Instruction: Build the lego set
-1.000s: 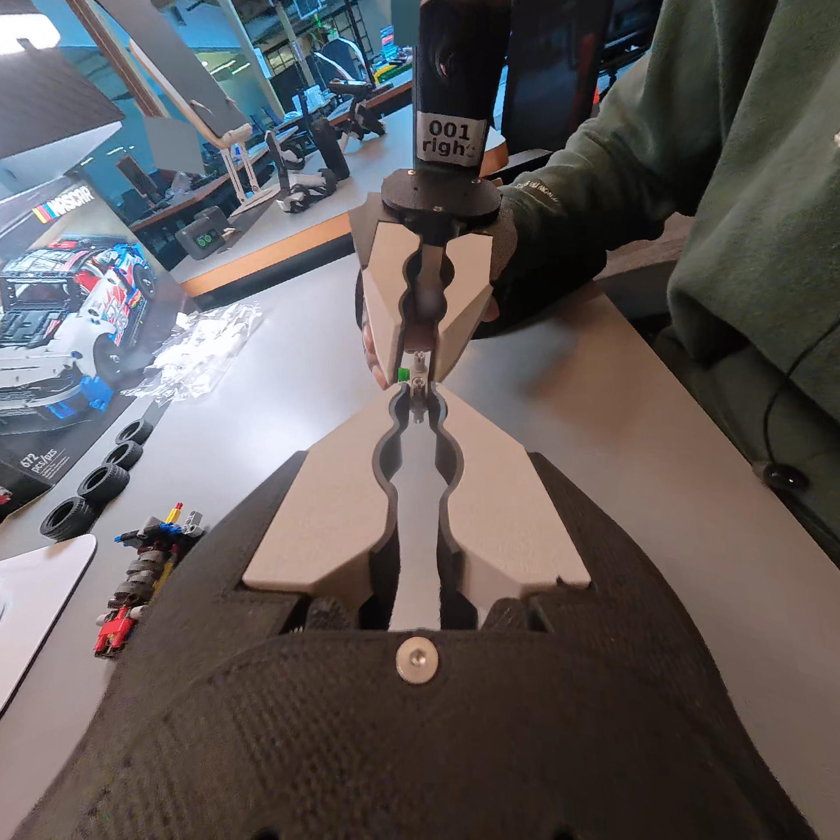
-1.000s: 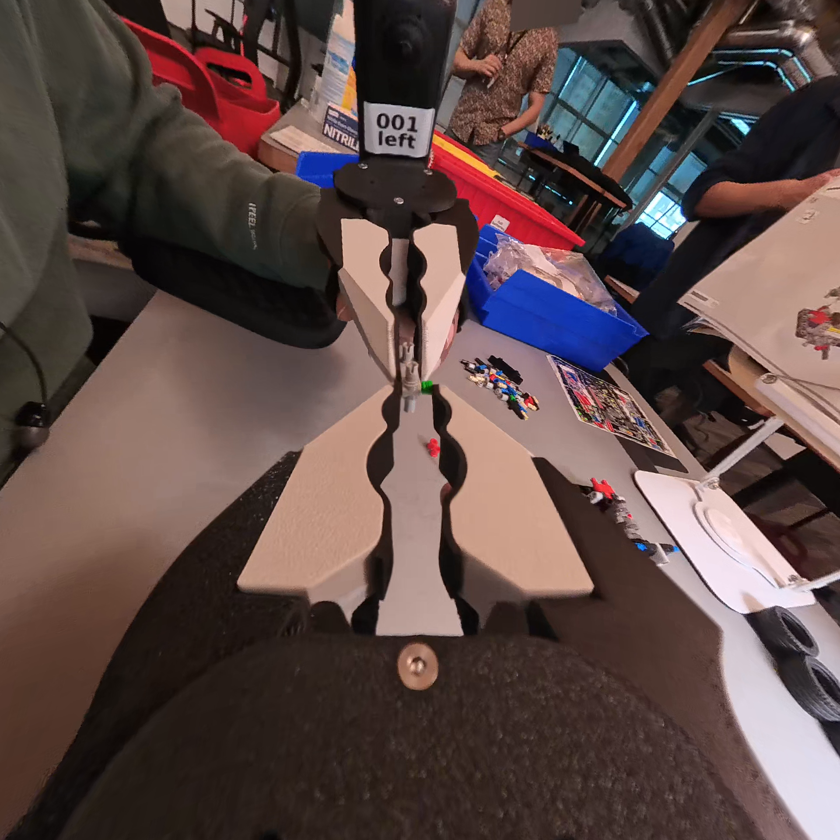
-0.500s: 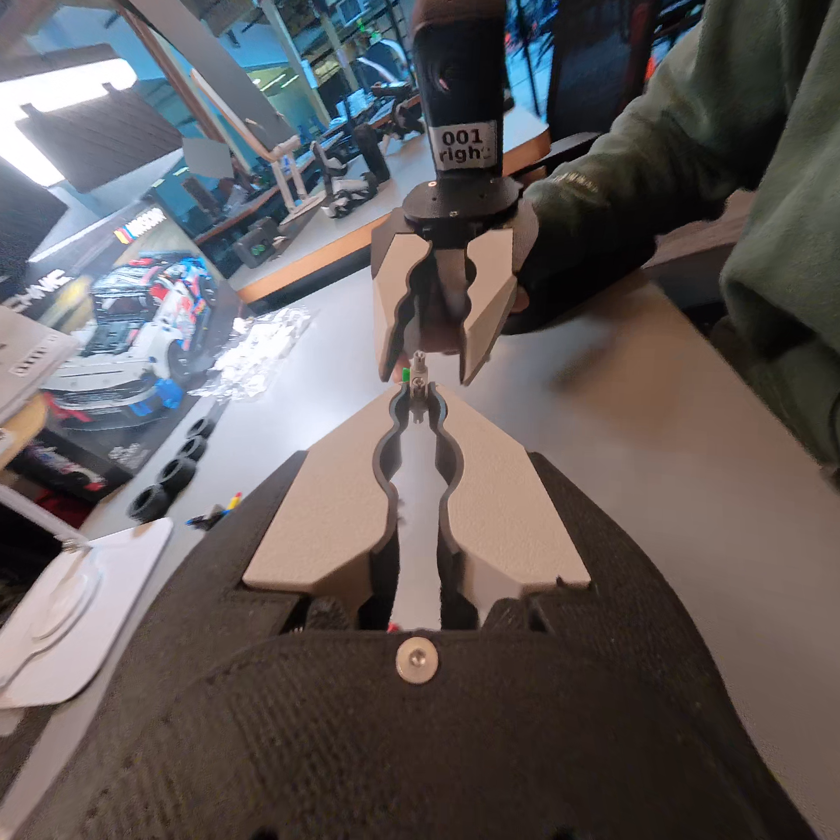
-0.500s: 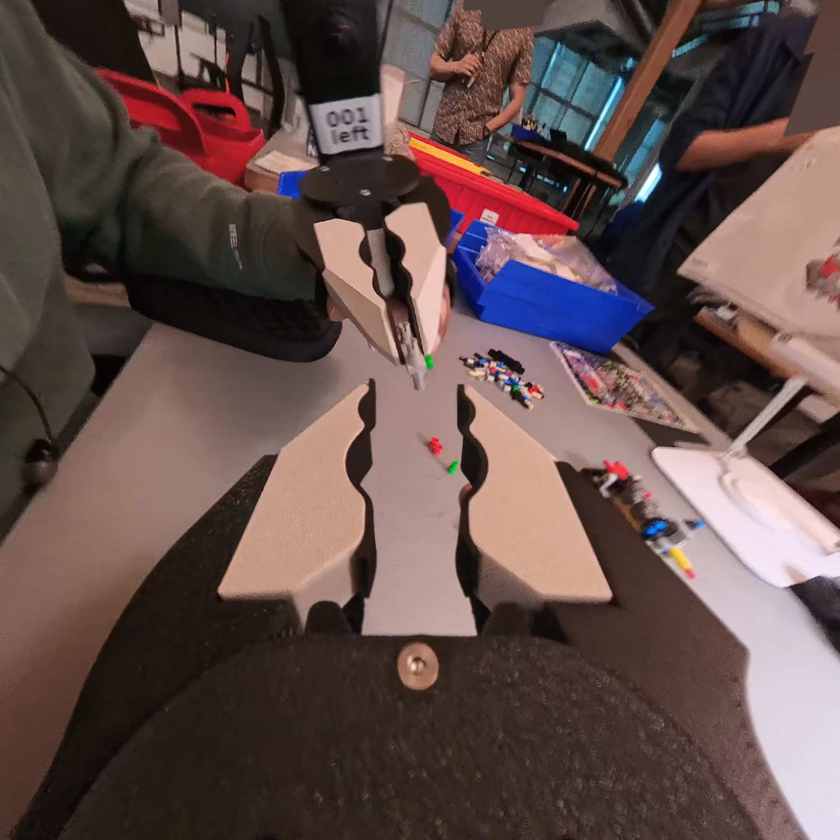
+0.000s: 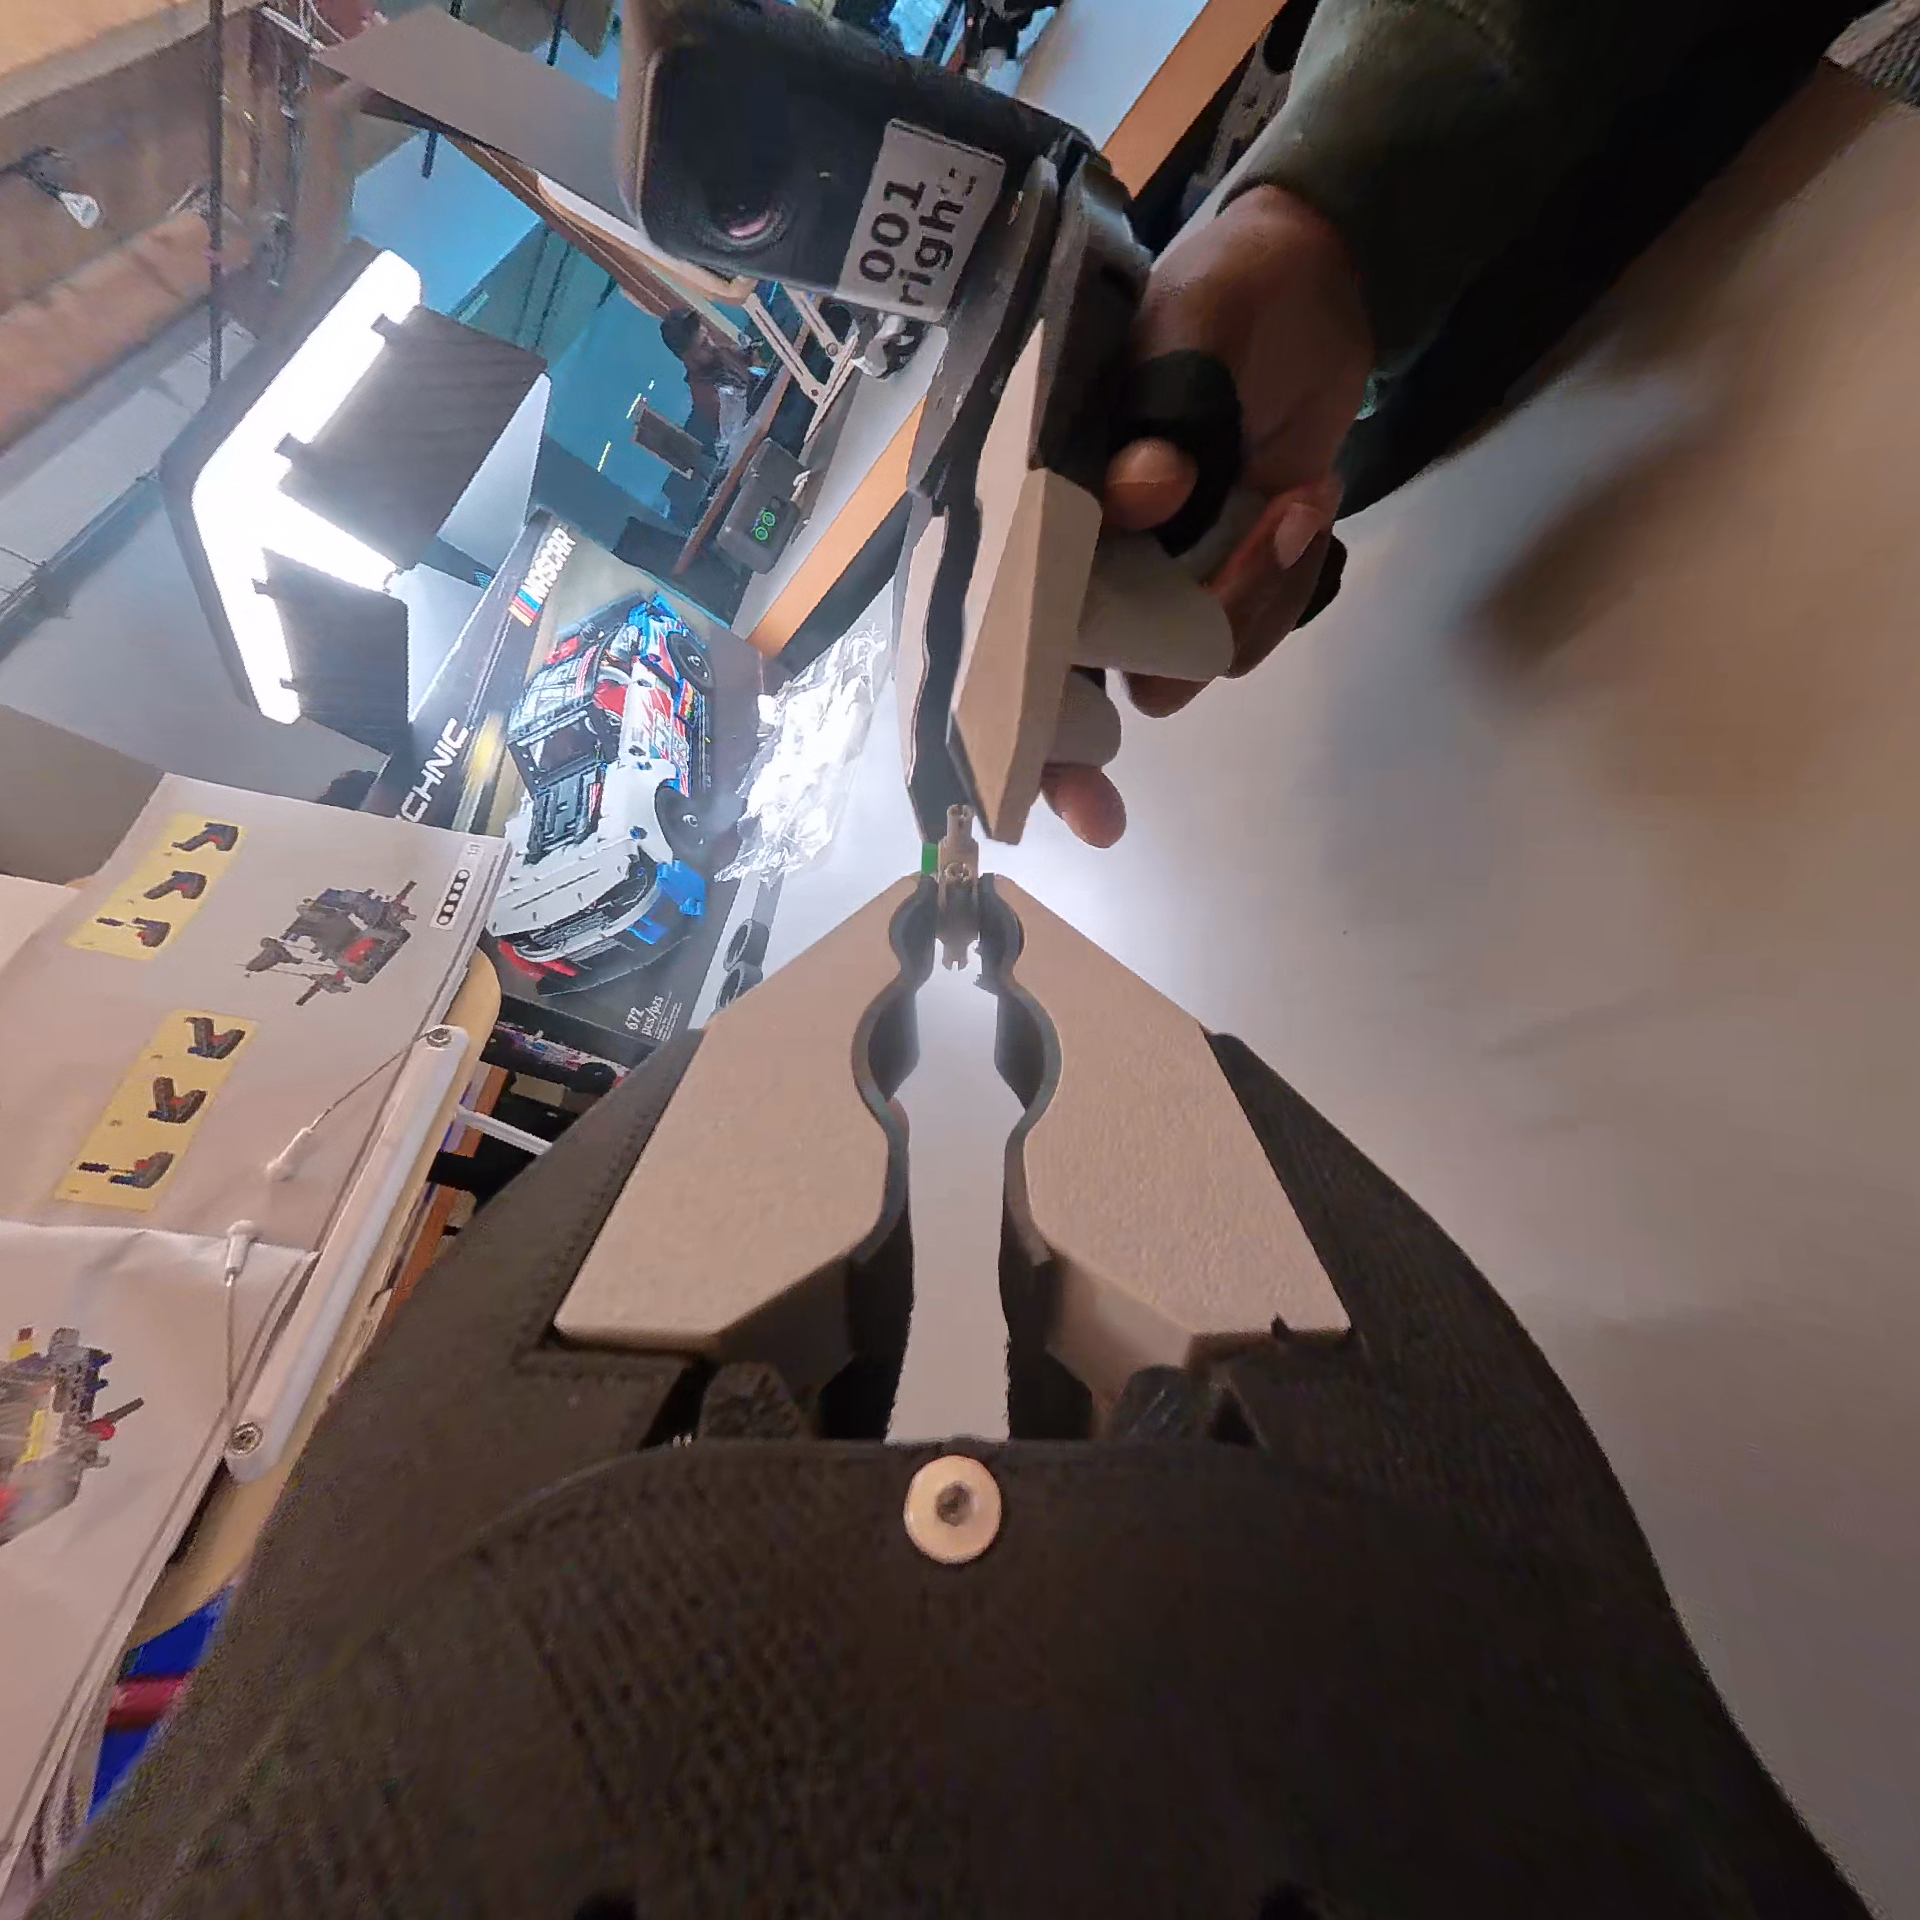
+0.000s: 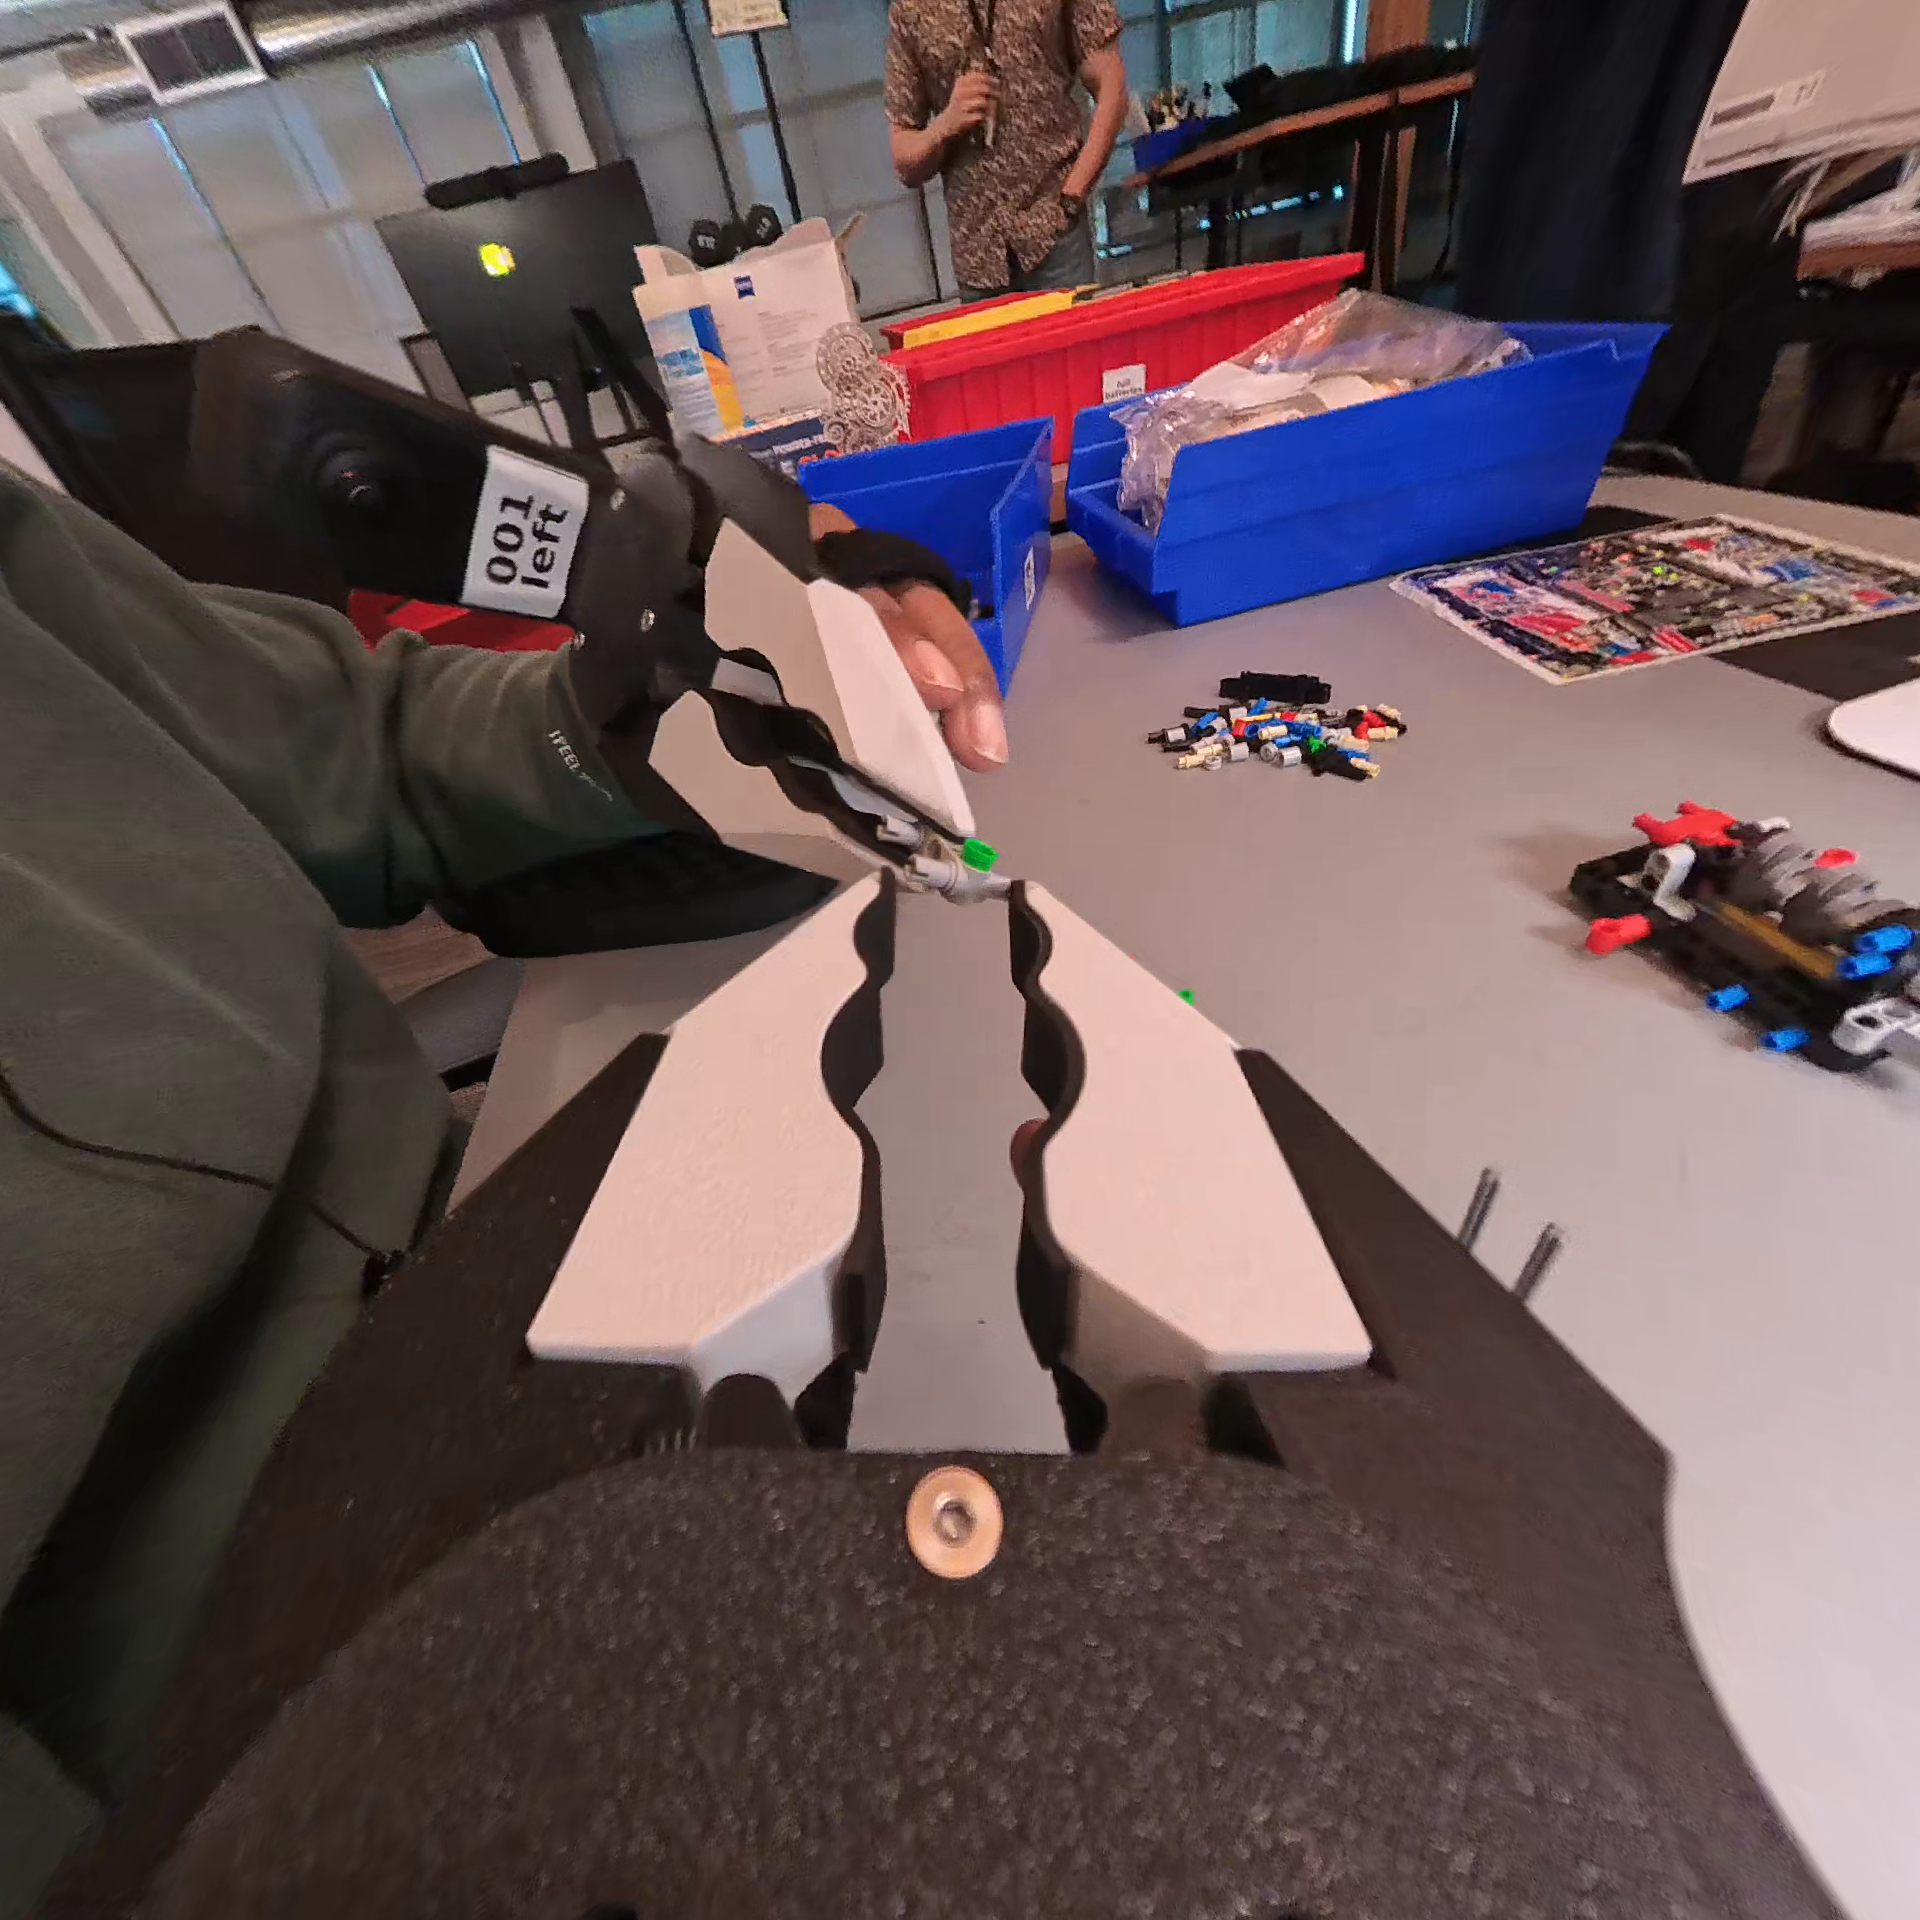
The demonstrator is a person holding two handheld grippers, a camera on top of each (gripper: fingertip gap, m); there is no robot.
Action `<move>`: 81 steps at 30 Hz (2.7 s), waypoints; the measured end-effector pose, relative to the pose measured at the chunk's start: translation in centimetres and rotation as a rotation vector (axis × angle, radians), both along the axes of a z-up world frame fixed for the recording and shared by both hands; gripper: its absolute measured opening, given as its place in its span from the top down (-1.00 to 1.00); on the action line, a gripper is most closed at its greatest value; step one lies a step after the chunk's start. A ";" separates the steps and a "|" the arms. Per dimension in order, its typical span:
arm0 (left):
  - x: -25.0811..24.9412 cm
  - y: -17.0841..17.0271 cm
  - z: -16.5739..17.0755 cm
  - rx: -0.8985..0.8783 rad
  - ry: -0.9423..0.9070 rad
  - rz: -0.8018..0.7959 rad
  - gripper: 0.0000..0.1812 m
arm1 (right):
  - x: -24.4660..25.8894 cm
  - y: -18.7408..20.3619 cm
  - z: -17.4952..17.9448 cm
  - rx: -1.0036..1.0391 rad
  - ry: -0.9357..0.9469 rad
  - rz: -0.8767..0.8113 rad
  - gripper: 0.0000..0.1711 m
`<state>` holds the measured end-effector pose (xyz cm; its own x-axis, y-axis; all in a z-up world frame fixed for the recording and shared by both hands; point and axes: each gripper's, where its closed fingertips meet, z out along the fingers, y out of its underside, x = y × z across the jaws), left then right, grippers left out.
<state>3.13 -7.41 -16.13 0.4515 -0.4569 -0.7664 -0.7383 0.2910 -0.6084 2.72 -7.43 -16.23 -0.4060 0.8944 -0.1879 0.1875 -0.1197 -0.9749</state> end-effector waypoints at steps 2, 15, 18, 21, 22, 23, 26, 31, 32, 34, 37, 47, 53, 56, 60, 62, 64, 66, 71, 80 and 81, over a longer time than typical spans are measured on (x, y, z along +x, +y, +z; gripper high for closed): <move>0.1 0.0 -0.2 0.002 0.007 -0.002 0.94 | 0.0 0.1 -0.2 -0.014 -0.017 0.003 0.80; 1.7 -0.9 0.0 0.028 -0.001 -0.081 0.94 | 0.8 -0.9 -0.2 -0.162 -0.052 0.151 0.82; 1.5 -0.8 0.0 0.022 -0.017 -0.075 0.94 | 0.7 -0.7 -0.1 -0.127 -0.032 0.131 0.86; 1.3 -0.7 0.1 -0.002 -0.063 -0.068 0.93 | 0.6 -0.5 0.0 -0.090 -0.011 0.109 0.86; 1.2 -0.7 0.2 -0.010 -0.080 -0.068 0.93 | 0.6 -0.5 0.1 -0.077 -0.004 0.101 0.86; 1.1 -0.6 0.3 -0.015 -0.097 -0.068 0.93 | 0.5 -0.4 0.1 -0.067 0.003 0.095 0.86; 1.0 -0.6 0.4 -0.034 -0.133 -0.068 0.92 | 0.5 -0.3 0.1 -0.038 0.015 0.077 0.86; 0.9 -0.5 0.6 -0.099 -0.229 -0.079 0.91 | 0.5 0.0 0.4 0.015 0.052 0.048 0.87; 0.7 -0.5 0.6 -0.131 -0.271 -0.084 0.91 | 0.5 0.1 0.6 0.033 0.064 0.036 0.87; 0.3 -0.4 0.7 -0.215 -0.377 -0.097 0.85 | 0.5 0.6 0.8 0.098 0.088 0.002 0.87; -0.5 -0.2 0.8 -0.362 -0.555 -0.115 0.73 | 0.5 1.8 0.5 0.299 0.111 -0.078 0.87; 0.5 0.4 -1.4 -0.650 -0.734 -0.102 0.79 | 0.3 1.4 -1.5 0.792 0.145 -0.133 0.87; 1.2 0.3 -2.9 -0.625 -0.607 -0.079 0.83 | 0.5 0.5 -2.0 0.798 0.140 -0.087 0.87; 1.3 0.1 -2.7 -0.627 -0.603 -0.091 0.83 | 0.6 0.4 -1.9 0.746 0.138 -0.072 0.87; 1.5 -0.1 -2.2 -0.623 -0.626 -0.122 0.83 | 0.8 0.0 -1.2 0.610 0.145 -0.049 0.86; 1.8 -0.3 -1.8 -0.633 -0.666 -0.152 0.84 | 0.8 -0.4 -0.7 0.526 0.159 -0.036 0.85; 2.0 -0.5 -1.2 -0.653 -0.746 -0.193 0.83 | 0.8 -0.5 0.0 0.446 0.176 -0.032 0.85; 2.1 -0.5 -0.4 -0.681 -0.845 -0.239 0.83 | 0.9 -0.6 0.7 0.365 0.190 -0.026 0.85; 2.1 -0.6 1.1 -0.727 -1.015 -0.332 0.84 | 1.0 -0.5 2.0 0.217 0.213 -0.014 0.85; 1.7 -0.5 2.0 -0.722 -1.080 -0.357 0.85 | 1.0 -0.3 2.5 0.227 0.243 -0.039 0.84; 1.6 -0.5 2.1 -0.723 -1.091 -0.363 0.91 | 1.0 -0.3 2.5 0.234 0.251 -0.038 0.85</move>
